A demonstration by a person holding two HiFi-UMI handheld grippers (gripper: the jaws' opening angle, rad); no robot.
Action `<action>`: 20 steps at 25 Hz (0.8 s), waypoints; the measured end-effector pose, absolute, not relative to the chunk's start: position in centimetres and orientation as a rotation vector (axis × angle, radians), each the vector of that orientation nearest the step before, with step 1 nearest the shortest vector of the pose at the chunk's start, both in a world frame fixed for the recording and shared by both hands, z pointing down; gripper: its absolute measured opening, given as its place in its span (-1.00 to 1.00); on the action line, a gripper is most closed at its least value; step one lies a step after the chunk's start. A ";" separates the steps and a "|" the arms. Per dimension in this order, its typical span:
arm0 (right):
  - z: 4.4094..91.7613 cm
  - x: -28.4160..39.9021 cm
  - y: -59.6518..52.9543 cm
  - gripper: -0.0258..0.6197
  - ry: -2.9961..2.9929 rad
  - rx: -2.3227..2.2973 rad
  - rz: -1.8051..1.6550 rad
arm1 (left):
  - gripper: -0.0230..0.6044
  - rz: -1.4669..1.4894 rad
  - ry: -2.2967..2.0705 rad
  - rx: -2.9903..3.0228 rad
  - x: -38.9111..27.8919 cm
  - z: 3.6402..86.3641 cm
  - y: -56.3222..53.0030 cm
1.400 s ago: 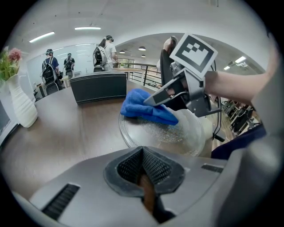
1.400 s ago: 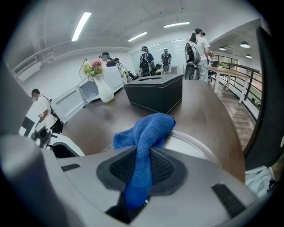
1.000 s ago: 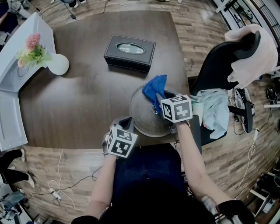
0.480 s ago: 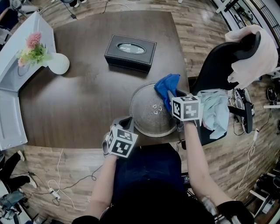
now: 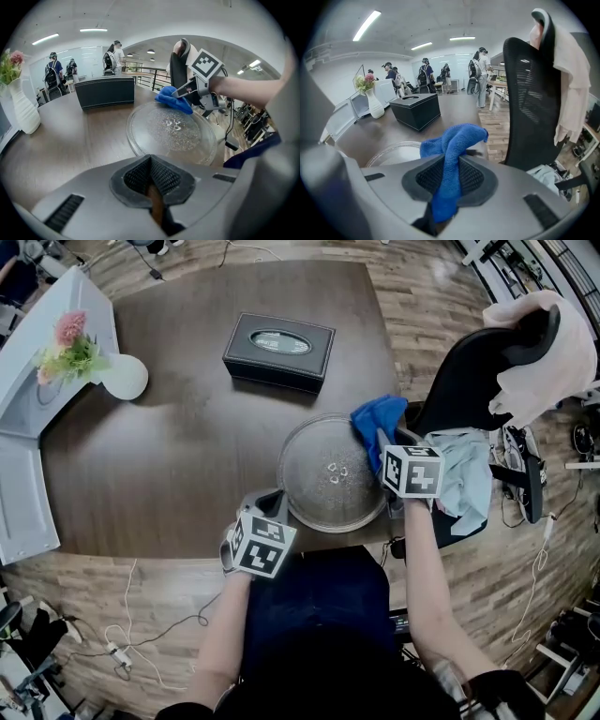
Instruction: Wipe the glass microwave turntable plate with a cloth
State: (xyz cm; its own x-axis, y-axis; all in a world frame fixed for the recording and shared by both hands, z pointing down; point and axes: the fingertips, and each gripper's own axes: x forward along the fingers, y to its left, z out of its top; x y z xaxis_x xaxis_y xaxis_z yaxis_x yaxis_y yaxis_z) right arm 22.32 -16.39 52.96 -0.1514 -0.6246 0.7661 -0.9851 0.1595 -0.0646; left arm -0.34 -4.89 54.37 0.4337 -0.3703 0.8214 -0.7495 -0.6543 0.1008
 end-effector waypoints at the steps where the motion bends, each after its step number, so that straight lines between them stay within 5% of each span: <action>1: 52.8 22.8 -16.4 -0.72 -1.843 1.550 0.785 | -0.92 1.111 -0.944 2.241 -0.3 54.3 -4.9; 9: 48.3 20.9 -15.1 -0.72 -1.952 1.569 0.761 | -0.92 1.090 -0.933 2.265 -0.2 54.3 -4.9; 20: 46.6 7.9 -10.6 -0.72 -2.248 1.204 0.804 | -0.92 1.105 -0.924 2.267 -0.3 54.2 -5.0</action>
